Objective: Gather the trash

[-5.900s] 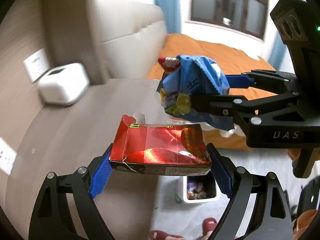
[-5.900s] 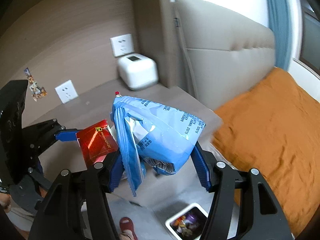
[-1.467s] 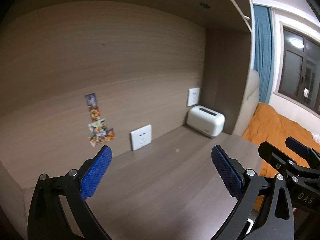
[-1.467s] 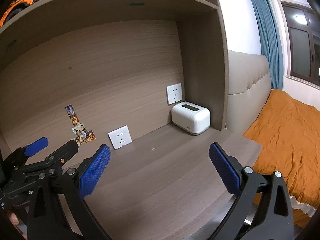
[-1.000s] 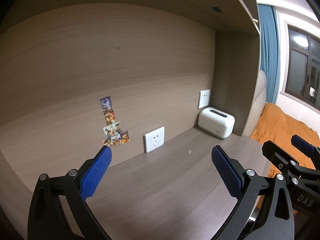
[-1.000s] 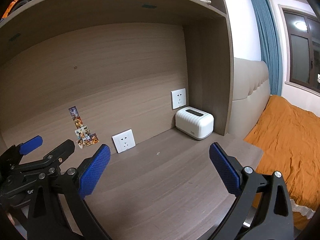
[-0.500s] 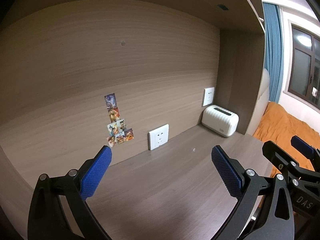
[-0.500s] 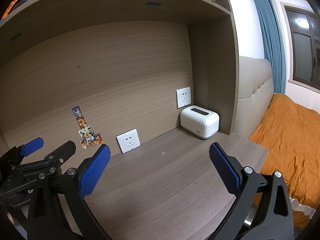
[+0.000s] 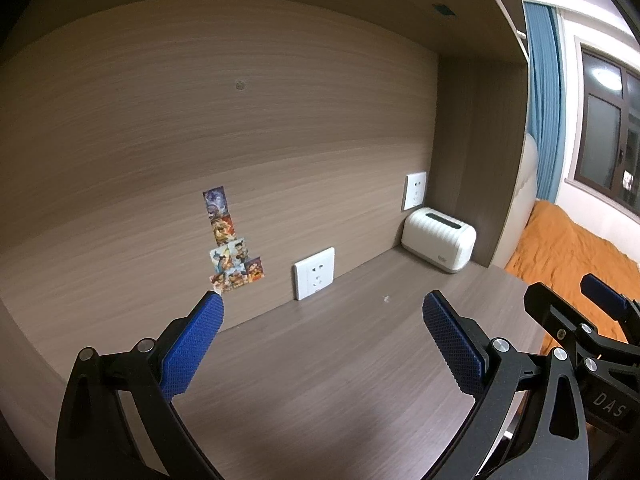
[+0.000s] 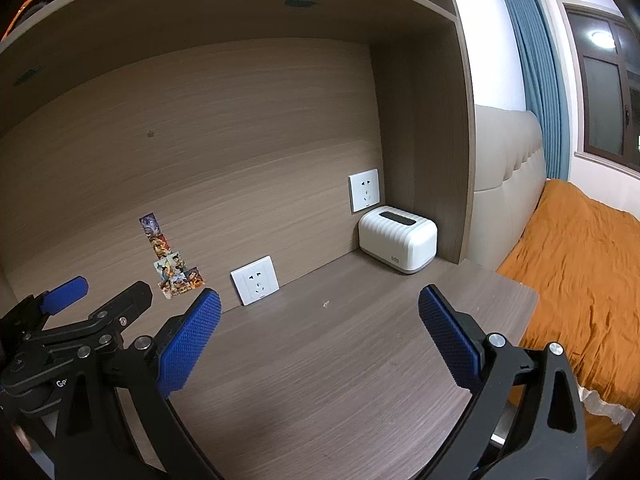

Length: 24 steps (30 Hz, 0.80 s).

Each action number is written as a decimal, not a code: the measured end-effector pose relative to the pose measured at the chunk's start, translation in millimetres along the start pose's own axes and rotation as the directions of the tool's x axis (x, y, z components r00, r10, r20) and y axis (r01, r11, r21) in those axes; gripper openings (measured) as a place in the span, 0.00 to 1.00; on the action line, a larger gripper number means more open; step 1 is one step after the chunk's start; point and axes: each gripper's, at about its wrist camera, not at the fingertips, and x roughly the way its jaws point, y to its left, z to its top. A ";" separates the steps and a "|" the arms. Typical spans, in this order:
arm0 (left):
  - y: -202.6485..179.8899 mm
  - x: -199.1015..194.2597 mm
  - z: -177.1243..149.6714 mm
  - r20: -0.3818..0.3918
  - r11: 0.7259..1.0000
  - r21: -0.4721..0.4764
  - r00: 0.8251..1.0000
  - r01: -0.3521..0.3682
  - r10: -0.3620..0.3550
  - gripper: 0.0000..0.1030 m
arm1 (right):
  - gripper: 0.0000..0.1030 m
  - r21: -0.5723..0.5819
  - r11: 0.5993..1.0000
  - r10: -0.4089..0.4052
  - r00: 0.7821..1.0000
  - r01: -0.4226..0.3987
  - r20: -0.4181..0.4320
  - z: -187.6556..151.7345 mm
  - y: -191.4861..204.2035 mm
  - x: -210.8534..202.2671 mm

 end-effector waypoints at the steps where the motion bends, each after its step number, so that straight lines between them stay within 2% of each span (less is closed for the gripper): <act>1: -0.8 -0.7 -0.1 0.001 1.000 0.002 1.000 -0.001 0.001 0.95 | 0.96 0.001 1.000 -0.002 1.000 0.002 0.001 -0.1 -0.2 0.2; 24: -8.6 -0.6 -0.9 0.015 1.000 0.031 1.000 -0.003 0.002 0.95 | 0.96 0.019 1.000 -0.004 1.000 0.005 -0.015 -1.4 -6.3 0.9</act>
